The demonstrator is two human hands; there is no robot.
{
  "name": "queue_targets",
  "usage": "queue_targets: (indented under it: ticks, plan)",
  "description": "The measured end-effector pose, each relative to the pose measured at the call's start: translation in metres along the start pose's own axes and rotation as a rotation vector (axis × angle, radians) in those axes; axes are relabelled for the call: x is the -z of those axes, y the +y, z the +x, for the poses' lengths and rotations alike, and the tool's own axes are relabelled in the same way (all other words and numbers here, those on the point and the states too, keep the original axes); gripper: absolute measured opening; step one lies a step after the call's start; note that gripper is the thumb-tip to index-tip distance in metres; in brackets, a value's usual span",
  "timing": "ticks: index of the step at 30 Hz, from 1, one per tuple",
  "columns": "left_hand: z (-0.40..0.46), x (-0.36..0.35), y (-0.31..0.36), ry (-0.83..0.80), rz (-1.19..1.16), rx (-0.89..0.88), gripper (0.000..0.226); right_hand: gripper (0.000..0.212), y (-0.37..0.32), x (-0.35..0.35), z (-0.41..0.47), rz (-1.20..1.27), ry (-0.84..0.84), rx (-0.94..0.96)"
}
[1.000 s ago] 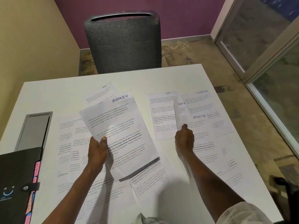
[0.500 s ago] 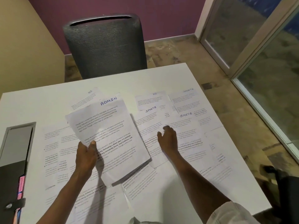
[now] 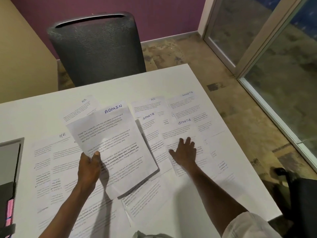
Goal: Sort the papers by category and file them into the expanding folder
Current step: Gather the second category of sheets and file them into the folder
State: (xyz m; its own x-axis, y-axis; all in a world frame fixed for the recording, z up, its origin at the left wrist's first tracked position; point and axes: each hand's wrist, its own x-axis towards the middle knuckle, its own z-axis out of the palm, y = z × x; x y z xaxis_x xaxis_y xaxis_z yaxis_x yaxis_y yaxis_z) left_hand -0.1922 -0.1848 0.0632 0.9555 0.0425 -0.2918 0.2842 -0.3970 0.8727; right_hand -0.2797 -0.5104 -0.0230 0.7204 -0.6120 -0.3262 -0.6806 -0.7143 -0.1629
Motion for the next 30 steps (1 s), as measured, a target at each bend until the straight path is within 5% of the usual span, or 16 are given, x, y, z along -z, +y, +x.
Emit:
queue_targets:
  ticks: [5,9,13,19,26,30]
  plan:
    - [0.001,-0.007,0.006,-0.038,-0.002,-0.020,0.030,0.069,-0.030,-0.002,-0.011,0.057,-0.046,0.112]
    - [0.003,-0.007,0.005,-0.020,0.016,0.036,0.030,0.081,0.002,0.004,0.001,0.078,0.126,-0.151]
    - [0.003,-0.011,0.005,-0.042,0.002,0.029,0.029,0.093,0.036,0.014,0.017,0.173,0.088,-0.338]
    - [0.003,-0.019,0.009,-0.052,0.002,0.069,0.029,0.084,0.042,0.020,0.027,0.157,0.022,-0.323]
    - [0.004,-0.011,0.015,-0.044,0.014,0.059,0.025,0.028,0.031,0.030,0.027,0.478,0.118,-0.185]
    - [0.004,-0.006,0.018,-0.028,0.073,0.019,0.016,0.044,0.013,0.047,0.030,0.667,0.070,-0.119]
